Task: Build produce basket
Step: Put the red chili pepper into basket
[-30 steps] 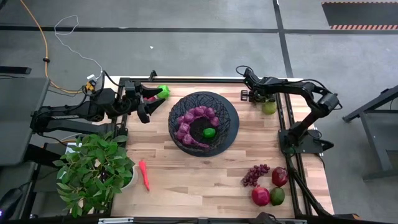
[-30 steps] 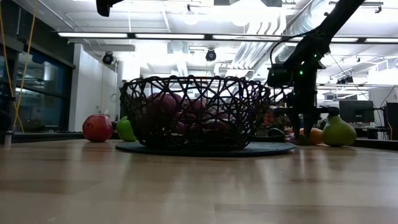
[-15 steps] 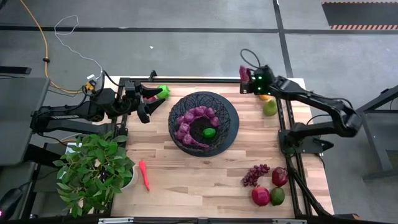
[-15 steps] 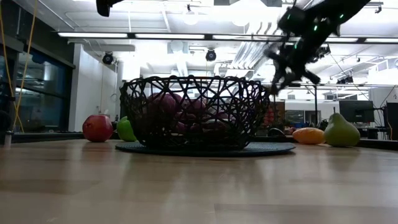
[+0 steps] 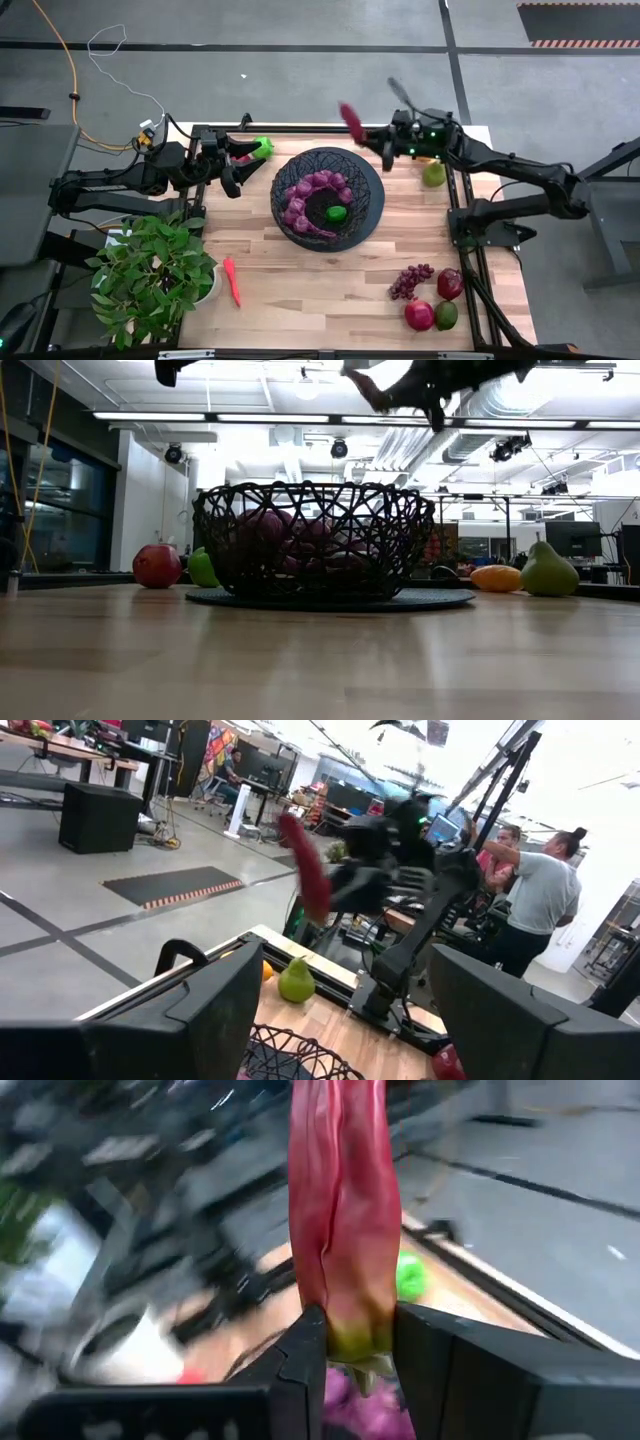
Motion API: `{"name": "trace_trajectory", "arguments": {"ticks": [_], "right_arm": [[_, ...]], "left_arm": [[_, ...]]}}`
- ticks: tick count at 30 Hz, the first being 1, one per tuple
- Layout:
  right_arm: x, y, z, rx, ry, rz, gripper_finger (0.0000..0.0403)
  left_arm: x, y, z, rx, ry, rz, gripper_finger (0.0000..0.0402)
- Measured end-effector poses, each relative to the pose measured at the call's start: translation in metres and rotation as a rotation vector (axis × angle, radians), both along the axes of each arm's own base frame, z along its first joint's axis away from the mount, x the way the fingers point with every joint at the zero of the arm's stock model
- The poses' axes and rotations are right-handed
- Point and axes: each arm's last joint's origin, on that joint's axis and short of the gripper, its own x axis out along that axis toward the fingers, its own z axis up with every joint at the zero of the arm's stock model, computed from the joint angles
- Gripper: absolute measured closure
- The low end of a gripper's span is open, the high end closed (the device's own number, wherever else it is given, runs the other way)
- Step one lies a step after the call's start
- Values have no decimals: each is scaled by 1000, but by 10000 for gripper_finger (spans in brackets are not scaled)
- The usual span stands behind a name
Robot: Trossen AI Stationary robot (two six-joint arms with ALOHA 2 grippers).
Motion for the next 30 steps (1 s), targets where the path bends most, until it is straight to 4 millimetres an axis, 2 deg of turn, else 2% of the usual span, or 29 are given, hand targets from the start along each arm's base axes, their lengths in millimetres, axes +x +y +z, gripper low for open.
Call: {"name": "trace_trajectory", "arguments": {"ticks": [7,11,16,22,30], "right_arm": [[32,25,27,-280,353,295,322],[50,26,27,-385,523,438,322],[74,20,8,-432,710,599,321],[102,27,-26,-501,834,797,320],[117,44,-60,-551,993,933,320]], "left_arm": [[0,0,0,-14,-7,-1,131],[0,0,0,-15,-8,-1,131],[0,0,0,-15,-7,-1,131],[0,0,0,-15,-8,-1,131],[0,0,0,-15,-7,-1,131]]}}
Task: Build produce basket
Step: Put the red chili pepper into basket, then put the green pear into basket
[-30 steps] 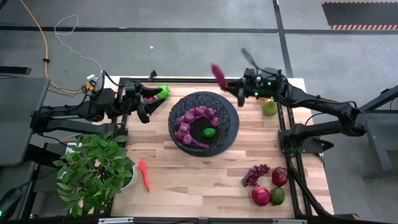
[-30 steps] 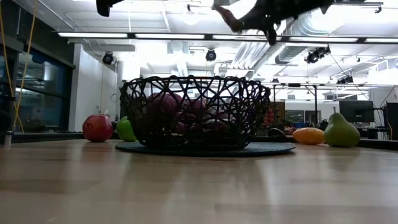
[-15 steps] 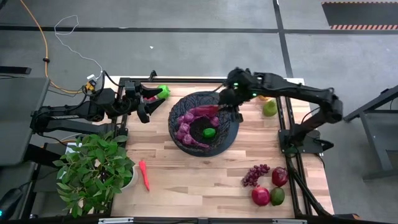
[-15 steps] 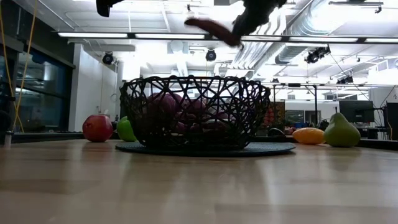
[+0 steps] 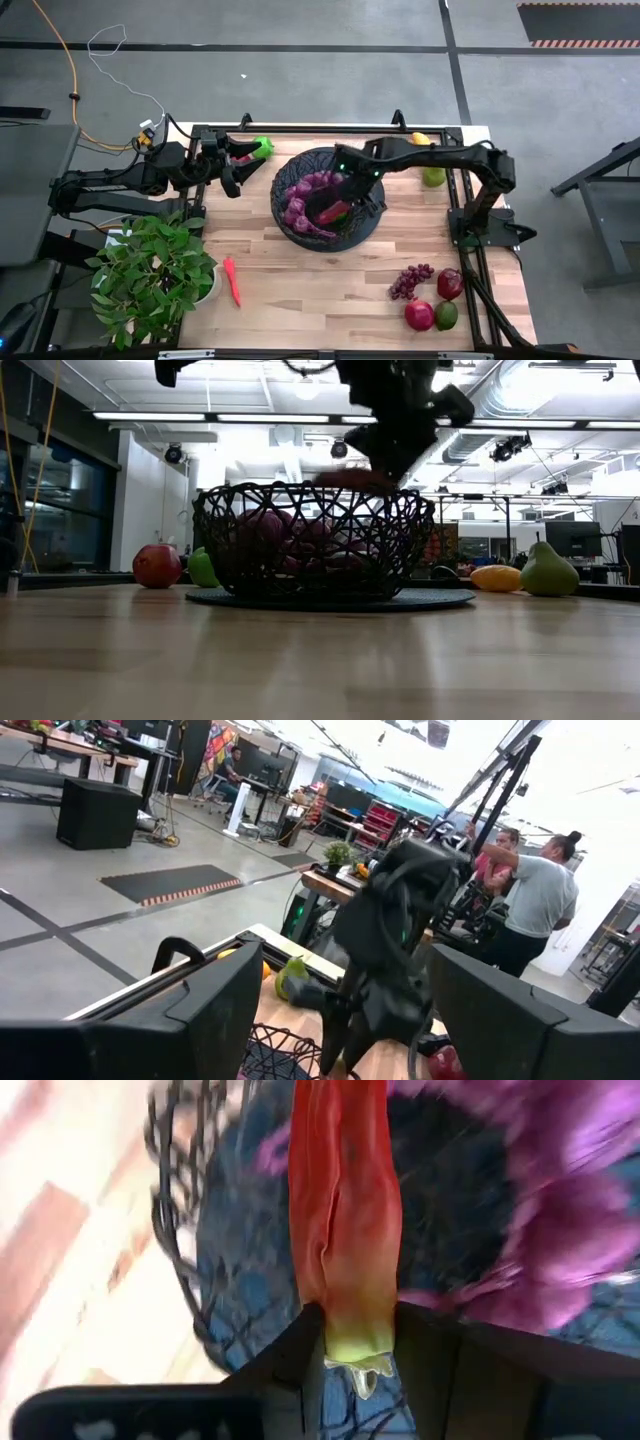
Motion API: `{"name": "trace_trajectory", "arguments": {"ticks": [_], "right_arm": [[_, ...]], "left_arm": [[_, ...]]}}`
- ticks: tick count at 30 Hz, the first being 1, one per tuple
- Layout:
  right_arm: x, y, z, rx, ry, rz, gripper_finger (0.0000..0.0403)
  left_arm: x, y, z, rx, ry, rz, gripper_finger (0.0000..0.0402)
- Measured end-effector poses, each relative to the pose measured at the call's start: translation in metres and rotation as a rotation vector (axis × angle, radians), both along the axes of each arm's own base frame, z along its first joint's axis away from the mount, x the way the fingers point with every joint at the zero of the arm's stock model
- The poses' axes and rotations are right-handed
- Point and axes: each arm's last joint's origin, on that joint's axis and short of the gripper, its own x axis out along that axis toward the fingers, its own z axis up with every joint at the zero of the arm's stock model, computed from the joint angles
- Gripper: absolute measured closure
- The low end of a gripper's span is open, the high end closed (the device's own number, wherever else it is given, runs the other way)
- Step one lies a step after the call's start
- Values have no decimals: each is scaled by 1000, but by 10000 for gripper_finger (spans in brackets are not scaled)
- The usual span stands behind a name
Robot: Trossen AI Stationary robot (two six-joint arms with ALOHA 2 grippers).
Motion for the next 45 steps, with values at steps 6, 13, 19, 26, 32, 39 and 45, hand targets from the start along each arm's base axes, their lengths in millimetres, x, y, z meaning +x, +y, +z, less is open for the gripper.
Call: {"name": "trace_trajectory", "arguments": {"ticks": [6,13,19,26,32,39,45], "right_arm": [[7,5,-22,-6,107,17,320],[14,10,-36,-20,150,36,320],[16,12,-40,-21,161,44,320],[15,15,-41,-26,176,43,320],[15,18,-41,-43,187,12,308],[15,25,-41,-94,191,25,226],[15,30,-41,-182,200,21,167]], "left_arm": [[0,0,0,0,0,0,131],[0,0,0,0,0,0,131],[0,0,0,0,1,0,131],[0,0,0,0,1,0,131],[0,0,0,0,1,0,131],[0,0,0,0,0,0,131],[0,0,0,0,1,-1,131]]}}
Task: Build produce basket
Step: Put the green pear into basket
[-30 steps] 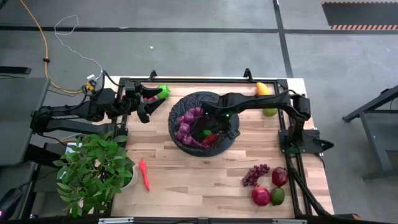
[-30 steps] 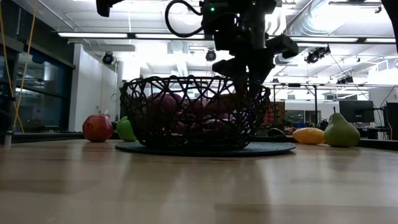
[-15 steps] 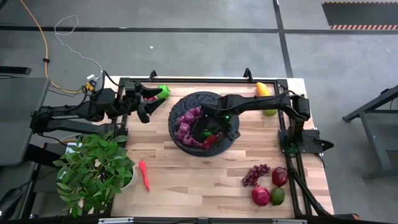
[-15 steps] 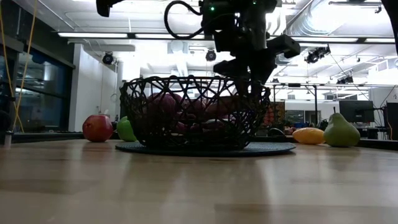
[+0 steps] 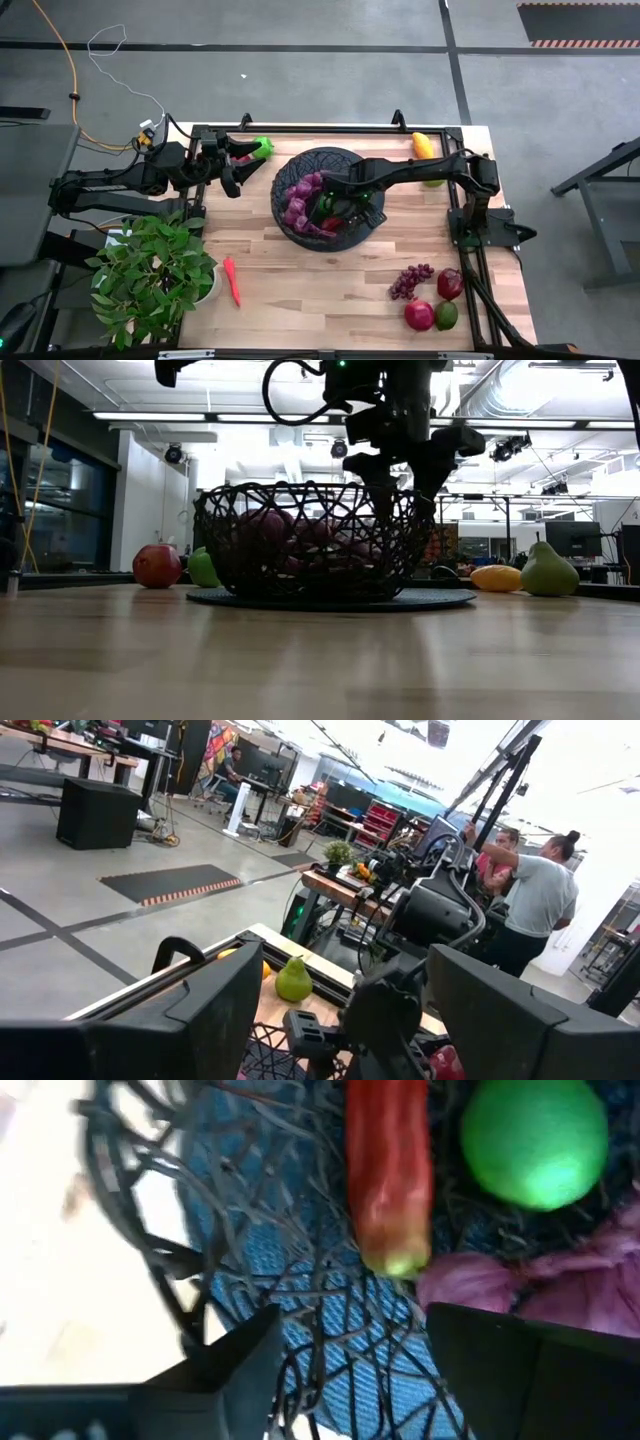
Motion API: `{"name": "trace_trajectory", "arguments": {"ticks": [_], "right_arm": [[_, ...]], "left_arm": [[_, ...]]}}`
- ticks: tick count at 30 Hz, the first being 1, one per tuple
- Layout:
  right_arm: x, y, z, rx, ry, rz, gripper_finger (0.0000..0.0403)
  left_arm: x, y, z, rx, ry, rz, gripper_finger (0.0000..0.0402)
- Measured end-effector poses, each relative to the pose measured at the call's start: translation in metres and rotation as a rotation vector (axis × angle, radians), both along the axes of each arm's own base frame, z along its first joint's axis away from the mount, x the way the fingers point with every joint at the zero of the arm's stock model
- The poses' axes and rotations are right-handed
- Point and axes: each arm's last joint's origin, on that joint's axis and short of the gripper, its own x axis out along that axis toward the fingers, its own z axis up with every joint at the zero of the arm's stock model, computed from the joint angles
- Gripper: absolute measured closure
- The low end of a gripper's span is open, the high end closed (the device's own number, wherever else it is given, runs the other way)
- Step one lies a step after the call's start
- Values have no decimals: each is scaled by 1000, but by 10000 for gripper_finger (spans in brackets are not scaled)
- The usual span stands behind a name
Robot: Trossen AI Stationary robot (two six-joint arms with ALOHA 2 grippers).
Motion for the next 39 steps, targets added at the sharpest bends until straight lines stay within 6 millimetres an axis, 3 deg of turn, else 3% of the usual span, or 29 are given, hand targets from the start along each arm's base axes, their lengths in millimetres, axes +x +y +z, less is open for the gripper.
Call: {"name": "trace_trajectory", "arguments": {"ticks": [5,12,15,19,22,27,34,39], "right_arm": [[0,-2,14,-15,0,-63,160],[-5,-18,57,14,-76,-296,160],[-21,-27,83,48,-169,-412,160],[-58,-37,105,90,-330,-584,160],[-90,-37,107,144,-511,-721,160],[-130,-24,90,321,-831,-855,160],[-148,-13,93,559,-1337,-782,160],[-152,-11,95,601,-1502,-700,160]], "left_arm": [[0,0,0,0,0,0,131],[0,0,0,7,4,0,131],[0,0,0,8,4,-14,131],[0,-1,0,8,9,-39,131],[1,-2,-1,15,17,-60,131],[1,-3,-1,47,36,-110,131],[2,-4,-1,77,47,-138,131],[2,-4,-1,82,49,-137,131]]}}
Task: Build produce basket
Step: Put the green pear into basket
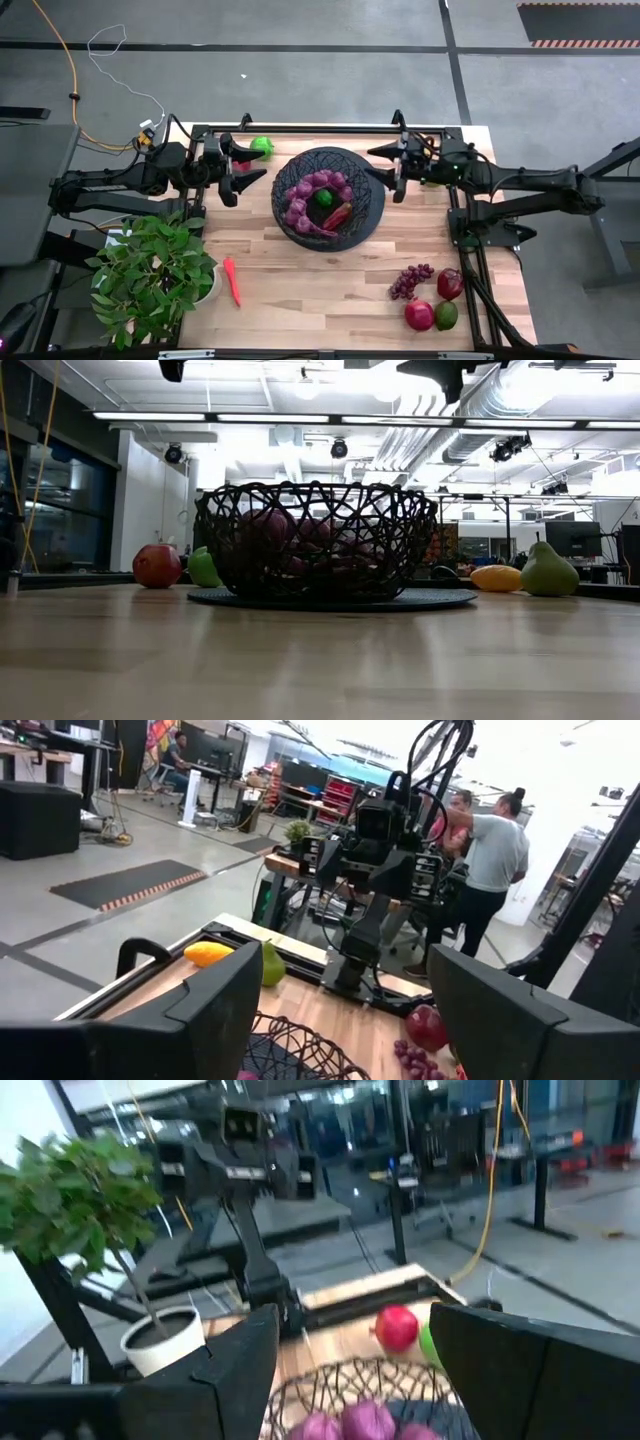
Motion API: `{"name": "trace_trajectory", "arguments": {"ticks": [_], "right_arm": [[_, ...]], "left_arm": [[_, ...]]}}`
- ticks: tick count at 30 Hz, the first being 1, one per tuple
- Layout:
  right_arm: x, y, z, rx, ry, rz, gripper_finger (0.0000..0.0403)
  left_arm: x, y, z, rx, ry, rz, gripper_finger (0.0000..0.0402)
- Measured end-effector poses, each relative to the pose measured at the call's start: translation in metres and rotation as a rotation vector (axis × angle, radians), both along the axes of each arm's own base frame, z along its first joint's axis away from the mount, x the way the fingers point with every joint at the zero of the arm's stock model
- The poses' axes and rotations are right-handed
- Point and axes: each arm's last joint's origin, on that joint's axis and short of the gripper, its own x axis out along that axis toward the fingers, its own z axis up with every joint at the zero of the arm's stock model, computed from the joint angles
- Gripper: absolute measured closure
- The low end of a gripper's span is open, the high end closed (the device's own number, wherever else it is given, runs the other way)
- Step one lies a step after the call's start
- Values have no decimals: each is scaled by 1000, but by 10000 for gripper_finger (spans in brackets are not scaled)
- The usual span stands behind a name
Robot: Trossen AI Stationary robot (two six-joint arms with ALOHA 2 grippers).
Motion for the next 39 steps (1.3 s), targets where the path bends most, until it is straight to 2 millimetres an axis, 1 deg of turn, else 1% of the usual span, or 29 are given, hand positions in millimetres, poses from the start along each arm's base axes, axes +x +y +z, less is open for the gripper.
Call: {"name": "trace_trajectory", "arguments": {"ticks": [3,19,22,24,26,30,33,36,39], "right_arm": [[0,0,1,-1,-6,5,160],[0,0,0,-3,-5,5,160],[0,-1,-1,37,6,-20,160],[-2,-3,-2,127,98,-129,160],[-7,-10,-1,222,241,-308,160],[-27,-24,1,359,543,-696,160],[-39,-35,-1,425,709,-879,160],[-45,-47,-14,512,807,-1014,160],[-51,-59,-36,610,879,-1158,160]], "left_arm": [[0,0,0,26,8,1,131],[0,0,0,27,8,2,131],[0,0,0,27,8,5,131],[0,0,0,25,8,10,131],[0,0,0,21,7,12,131],[0,0,0,19,6,12,131],[0,0,0,19,6,15,131],[0,1,0,19,6,29,131],[-1,1,0,18,6,52,131]]}}
